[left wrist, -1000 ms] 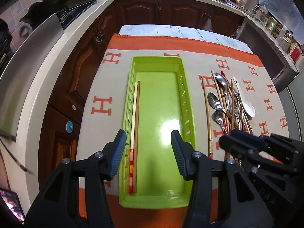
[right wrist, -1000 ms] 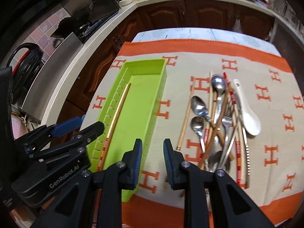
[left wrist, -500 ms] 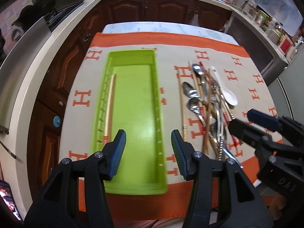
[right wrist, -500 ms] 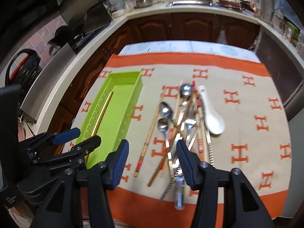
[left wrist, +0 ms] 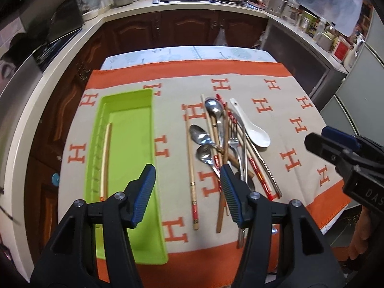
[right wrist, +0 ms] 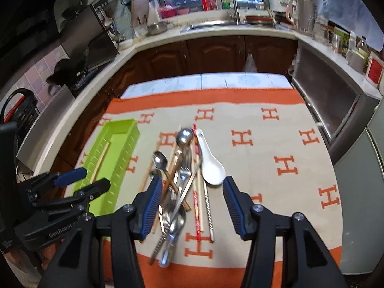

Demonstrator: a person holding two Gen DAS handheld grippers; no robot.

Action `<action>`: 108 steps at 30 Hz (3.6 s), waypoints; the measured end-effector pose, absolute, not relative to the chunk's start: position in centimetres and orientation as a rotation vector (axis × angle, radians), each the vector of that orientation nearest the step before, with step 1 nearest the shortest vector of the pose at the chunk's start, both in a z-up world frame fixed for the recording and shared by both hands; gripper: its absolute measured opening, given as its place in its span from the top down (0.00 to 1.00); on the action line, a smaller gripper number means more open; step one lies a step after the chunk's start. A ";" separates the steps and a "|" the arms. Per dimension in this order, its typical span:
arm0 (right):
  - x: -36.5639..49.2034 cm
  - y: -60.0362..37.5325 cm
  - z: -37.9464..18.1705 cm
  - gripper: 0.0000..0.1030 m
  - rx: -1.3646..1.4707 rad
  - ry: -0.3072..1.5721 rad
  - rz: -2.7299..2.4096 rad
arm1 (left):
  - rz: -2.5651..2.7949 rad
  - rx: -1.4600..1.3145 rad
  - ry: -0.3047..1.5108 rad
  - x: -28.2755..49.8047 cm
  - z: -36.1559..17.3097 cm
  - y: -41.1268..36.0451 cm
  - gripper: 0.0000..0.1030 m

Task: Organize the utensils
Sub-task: 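Withdraw both open tools from the tray back toward the utensil pile, then grasp a brown wooden chopstick from the pile with the left tool, then lift the brown chopstick with the left tool while the right tool grasps a steel chopstick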

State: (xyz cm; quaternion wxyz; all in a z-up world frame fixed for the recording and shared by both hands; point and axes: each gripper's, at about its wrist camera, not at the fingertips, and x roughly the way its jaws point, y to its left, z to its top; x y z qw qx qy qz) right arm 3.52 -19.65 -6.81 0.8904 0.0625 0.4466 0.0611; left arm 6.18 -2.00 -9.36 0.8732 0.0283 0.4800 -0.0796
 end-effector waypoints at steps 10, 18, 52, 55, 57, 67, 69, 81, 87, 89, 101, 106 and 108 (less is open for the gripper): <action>4.4 -21.1 -10.6 0.49 0.090 0.991 0.085 | -0.226 0.134 1.119 7.6 -14.1 -5.4 0.49; 5.2 -22.7 -13.3 0.49 0.121 1.057 0.071 | -0.225 0.151 1.180 9.2 -17.0 -6.9 0.49; 6.3 -23.2 -17.0 0.51 0.136 1.157 0.089 | -0.264 0.062 1.319 11.2 -20.7 -7.5 0.90; 6.2 -23.1 -17.0 0.51 0.133 1.153 0.089 | -0.269 0.034 1.321 11.3 -20.7 -7.2 0.90; 6.2 -23.0 -17.0 0.51 0.133 1.151 0.090 | -0.270 0.032 1.320 11.2 -20.7 -7.1 0.90; 6.1 -23.0 -17.0 0.51 0.136 1.150 0.084 | -0.263 0.016 1.320 11.3 -20.7 -6.9 0.93; 6.0 -23.1 -16.9 0.51 0.140 1.150 0.081 | -0.254 0.004 1.317 11.3 -20.5 -6.6 0.95; 6.0 -23.2 -16.6 0.55 0.148 1.146 0.081 | -0.225 -0.062 1.314 11.0 -20.2 -4.9 0.96; 6.2 -22.9 -16.1 0.56 0.181 1.157 0.111 | -0.228 -0.091 1.277 10.5 -18.8 -4.2 0.96; 6.3 -22.7 -16.0 0.56 0.197 1.161 0.132 | -0.227 -0.098 1.262 10.2 -18.2 -3.9 0.96; 9.5 -20.1 -17.2 0.76 0.349 1.251 0.232 | -0.199 -0.111 1.165 8.2 -14.4 -0.7 0.96; 10.6 -19.1 -17.9 0.85 0.372 1.286 0.234 | -0.180 -0.131 1.146 7.7 -13.8 1.3 0.96; 10.9 -18.7 -18.0 0.87 0.368 1.288 0.235 | -0.177 -0.143 1.142 7.7 -13.7 2.0 0.96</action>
